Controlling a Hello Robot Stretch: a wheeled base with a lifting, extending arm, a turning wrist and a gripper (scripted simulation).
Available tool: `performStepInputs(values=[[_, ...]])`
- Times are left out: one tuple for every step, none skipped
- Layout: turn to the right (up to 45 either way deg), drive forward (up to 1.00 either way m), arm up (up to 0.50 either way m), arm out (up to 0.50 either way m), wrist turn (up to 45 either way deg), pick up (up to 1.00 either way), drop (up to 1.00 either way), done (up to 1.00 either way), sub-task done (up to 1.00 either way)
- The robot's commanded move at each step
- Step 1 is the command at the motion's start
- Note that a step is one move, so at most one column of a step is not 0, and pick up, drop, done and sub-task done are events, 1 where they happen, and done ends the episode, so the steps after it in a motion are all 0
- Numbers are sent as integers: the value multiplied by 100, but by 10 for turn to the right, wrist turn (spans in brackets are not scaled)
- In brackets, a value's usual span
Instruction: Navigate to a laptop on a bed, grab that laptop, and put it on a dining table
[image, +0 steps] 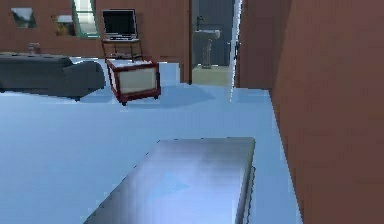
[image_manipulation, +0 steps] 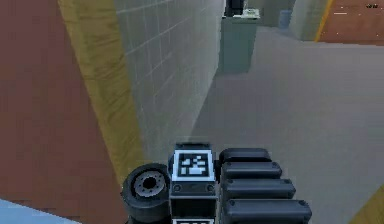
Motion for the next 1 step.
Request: performStepInputs(values=[[-450,0,0,0,0,0,0,0,0]])
